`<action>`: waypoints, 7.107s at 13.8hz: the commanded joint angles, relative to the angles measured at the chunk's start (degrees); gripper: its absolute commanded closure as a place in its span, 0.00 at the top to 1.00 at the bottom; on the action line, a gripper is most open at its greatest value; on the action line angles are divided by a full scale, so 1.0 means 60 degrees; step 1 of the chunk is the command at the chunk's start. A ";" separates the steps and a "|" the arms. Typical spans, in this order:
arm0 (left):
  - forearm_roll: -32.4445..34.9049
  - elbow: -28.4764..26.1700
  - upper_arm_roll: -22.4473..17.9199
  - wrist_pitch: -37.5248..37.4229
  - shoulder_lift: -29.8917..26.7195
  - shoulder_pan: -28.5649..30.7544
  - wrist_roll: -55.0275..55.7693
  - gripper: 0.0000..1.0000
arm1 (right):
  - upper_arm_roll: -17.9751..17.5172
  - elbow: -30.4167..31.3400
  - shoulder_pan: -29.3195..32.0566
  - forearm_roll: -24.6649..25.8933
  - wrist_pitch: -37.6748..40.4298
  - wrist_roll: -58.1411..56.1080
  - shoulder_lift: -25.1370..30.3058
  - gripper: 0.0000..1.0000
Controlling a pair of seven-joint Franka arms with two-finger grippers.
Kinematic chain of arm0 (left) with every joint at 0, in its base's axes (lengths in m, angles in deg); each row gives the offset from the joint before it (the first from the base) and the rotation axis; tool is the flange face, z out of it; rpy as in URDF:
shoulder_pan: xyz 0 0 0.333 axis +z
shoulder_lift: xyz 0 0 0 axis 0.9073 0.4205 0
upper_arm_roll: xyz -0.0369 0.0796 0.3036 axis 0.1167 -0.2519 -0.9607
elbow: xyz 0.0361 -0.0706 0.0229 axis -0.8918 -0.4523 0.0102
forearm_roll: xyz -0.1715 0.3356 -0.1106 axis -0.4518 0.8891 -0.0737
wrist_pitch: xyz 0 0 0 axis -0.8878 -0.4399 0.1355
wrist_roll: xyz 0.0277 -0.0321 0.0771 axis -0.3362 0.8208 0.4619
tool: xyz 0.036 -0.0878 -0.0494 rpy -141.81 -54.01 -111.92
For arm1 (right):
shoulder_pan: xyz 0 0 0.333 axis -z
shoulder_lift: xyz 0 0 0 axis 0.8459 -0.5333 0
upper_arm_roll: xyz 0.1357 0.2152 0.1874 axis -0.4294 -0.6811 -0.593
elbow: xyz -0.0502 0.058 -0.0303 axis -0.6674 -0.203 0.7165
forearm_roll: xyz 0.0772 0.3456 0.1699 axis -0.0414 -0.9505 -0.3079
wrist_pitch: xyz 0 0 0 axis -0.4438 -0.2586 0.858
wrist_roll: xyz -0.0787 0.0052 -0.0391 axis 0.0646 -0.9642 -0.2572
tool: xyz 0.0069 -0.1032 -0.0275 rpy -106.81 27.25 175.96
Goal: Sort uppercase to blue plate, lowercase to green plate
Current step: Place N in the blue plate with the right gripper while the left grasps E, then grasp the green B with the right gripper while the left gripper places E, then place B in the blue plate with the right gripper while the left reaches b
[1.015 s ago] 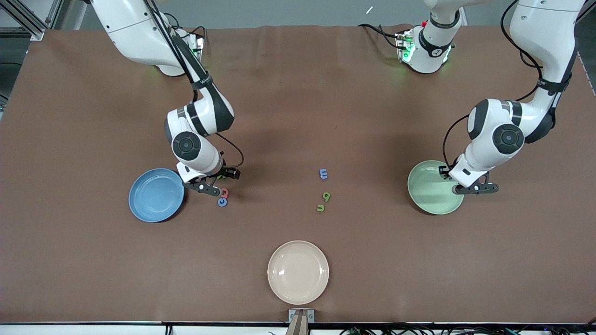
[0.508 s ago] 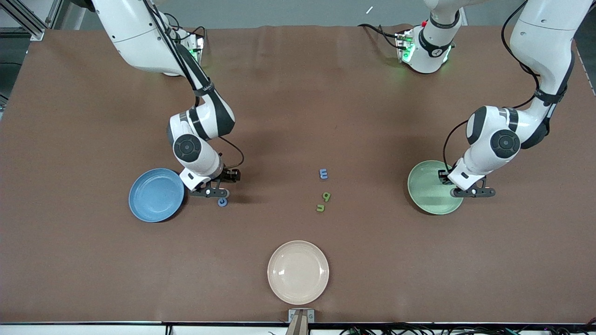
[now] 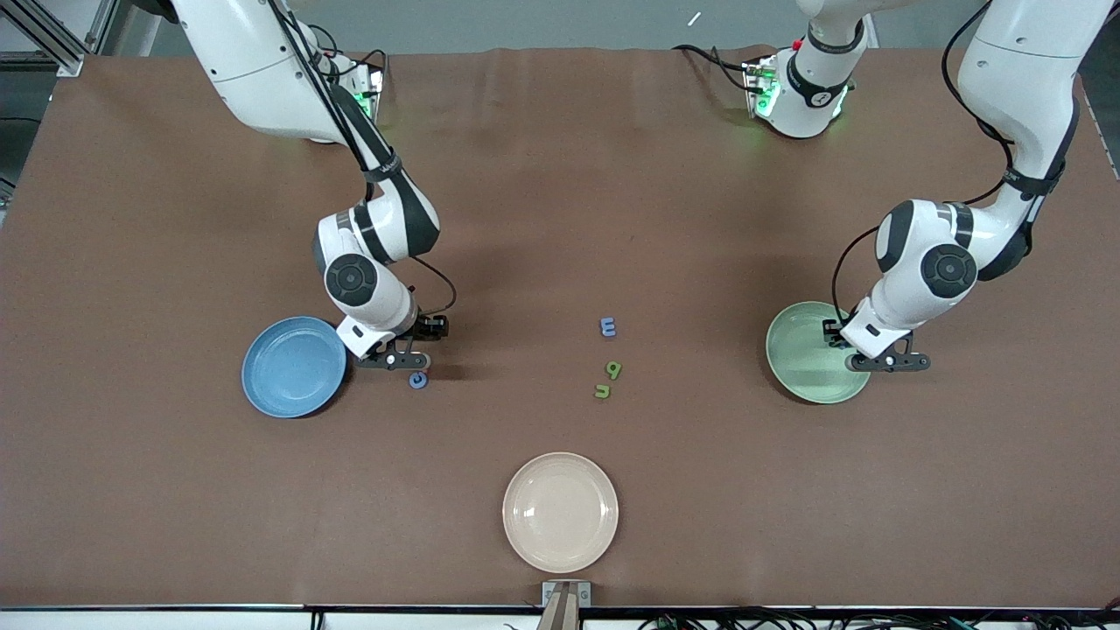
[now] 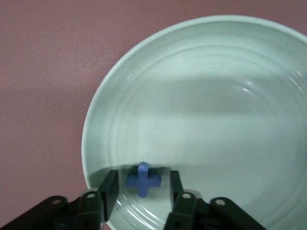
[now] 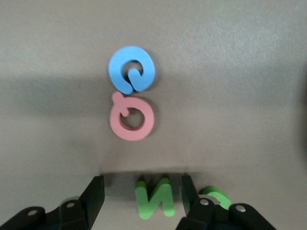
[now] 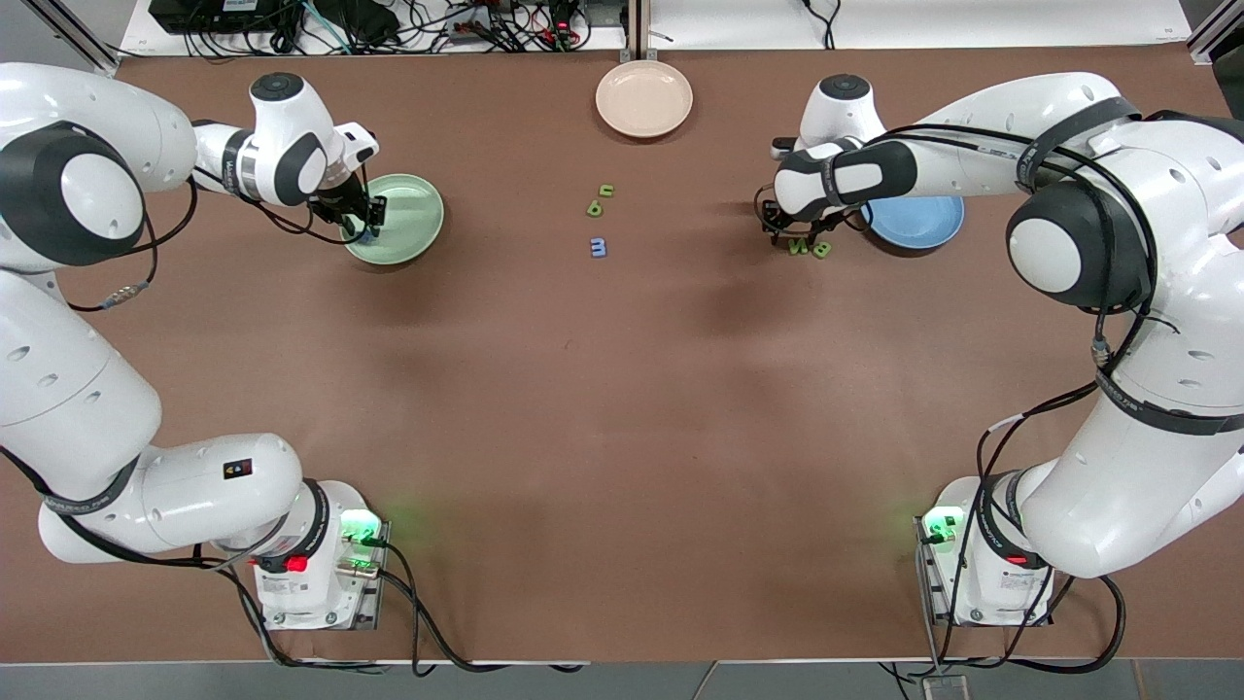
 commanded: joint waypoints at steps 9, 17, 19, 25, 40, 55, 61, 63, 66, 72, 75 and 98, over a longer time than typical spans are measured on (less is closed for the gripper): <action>0.0139 0.0616 0.2157 -0.0038 -0.0182 -0.0154 0.3075 0.99 | -0.0052 0.0852 0.0137 0.0071 -0.0003 -0.0103 0.0395 0.49; 0.0168 0.2284 0.2277 -0.0314 0.1281 -0.3095 0.7809 0.99 | -0.0023 -0.0287 0.0473 -0.0002 0.1558 -0.0103 0.0555 0.00; 0.0168 0.3015 0.2146 -0.1074 0.1706 -0.3726 0.8249 0.99 | -0.0023 -0.0889 0.0839 -0.0003 0.2644 -0.0219 0.0760 0.00; 0.0154 0.4702 0.0931 -0.2088 0.2834 -0.5937 0.8984 0.99 | -0.0008 -0.1199 0.3033 0.0027 0.2972 -0.3862 0.0849 0.00; 0.0066 0.5583 0.0768 -0.2440 0.3525 -0.6351 0.8911 0.35 | -0.0066 -0.1622 0.3171 -0.0061 0.3333 -0.2908 0.0291 1.00; -0.0520 0.4048 0.1674 -0.3949 0.0934 -0.3690 0.6292 0.10 | -0.0184 0.0411 0.2042 -0.0105 0.1886 0.3237 0.1683 0.85; -0.0184 0.2304 0.2833 -0.3629 0.0054 -0.0670 0.4489 0.10 | -0.0169 0.1189 0.1412 -0.0090 0.0628 0.4394 0.1699 0.70; 0.0065 0.1660 0.2833 -0.2855 -0.0151 0.0018 0.3816 0.10 | -0.0169 0.1305 0.1339 -0.0090 0.0364 0.4511 0.1684 0.69; 0.0488 0.0882 0.2833 -0.1740 -0.0138 0.0780 0.3096 0.10 | -0.0169 0.1671 0.1338 -0.0090 -0.0338 0.4511 0.1684 0.67; 0.1486 0.0368 0.2819 -0.0801 0.0257 0.1866 0.2422 0.10 | -0.0184 0.1775 0.1309 -0.0090 -0.1262 0.4511 0.1333 0.62; 0.1969 0.0382 0.2790 -0.0610 0.0565 0.1999 0.2421 0.11 | -0.0184 0.1789 0.1265 -0.0090 -0.1292 0.4511 0.1230 0.62; 0.2234 0.3162 0.4753 -0.2132 0.1822 -0.0121 0.5525 1.00 | -0.0184 0.1455 0.1016 -0.0090 0.0356 0.4365 0.1638 0.02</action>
